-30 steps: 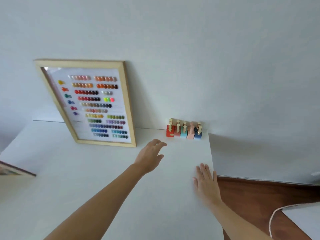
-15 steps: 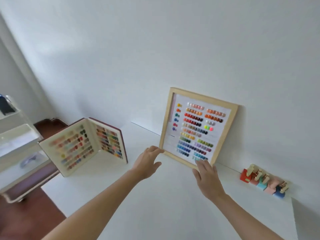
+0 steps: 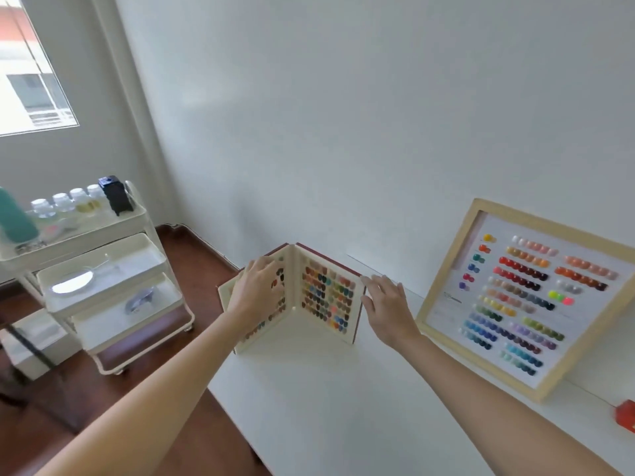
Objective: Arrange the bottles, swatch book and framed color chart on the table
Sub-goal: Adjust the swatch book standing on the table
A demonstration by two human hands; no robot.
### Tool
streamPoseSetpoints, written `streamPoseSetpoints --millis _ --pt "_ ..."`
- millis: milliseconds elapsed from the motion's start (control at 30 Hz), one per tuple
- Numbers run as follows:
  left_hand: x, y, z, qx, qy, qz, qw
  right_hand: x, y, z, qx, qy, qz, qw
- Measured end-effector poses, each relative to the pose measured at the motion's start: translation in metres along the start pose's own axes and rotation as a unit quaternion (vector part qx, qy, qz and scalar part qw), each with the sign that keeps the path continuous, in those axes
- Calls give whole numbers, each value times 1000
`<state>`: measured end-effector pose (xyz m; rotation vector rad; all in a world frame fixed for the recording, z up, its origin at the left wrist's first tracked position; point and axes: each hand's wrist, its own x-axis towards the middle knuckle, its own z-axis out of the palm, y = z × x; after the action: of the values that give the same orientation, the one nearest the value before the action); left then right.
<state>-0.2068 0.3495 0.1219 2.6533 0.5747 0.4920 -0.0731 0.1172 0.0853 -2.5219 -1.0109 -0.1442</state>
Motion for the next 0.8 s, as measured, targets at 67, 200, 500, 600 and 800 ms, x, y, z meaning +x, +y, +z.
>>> streamPoseSetpoints --millis 67,200,500,600,800 --pt "12 -16 -2 24 21 -7 999 17 -8 2 -10 -6 -12 1000" --pt "30 -43 1 84 11 -35 996 49 -12 8 -57 -22 -45 997" --pt "39 -68 -3 120 -120 -22 985 81 -11 18 -45 -102 -86 990" --pt "39 -72 -2 95 -126 -5 987 88 -10 17 -61 -103 -98 988" --pt "59 -86 7 56 -114 42 991 105 11 10 -43 -108 -96 989"
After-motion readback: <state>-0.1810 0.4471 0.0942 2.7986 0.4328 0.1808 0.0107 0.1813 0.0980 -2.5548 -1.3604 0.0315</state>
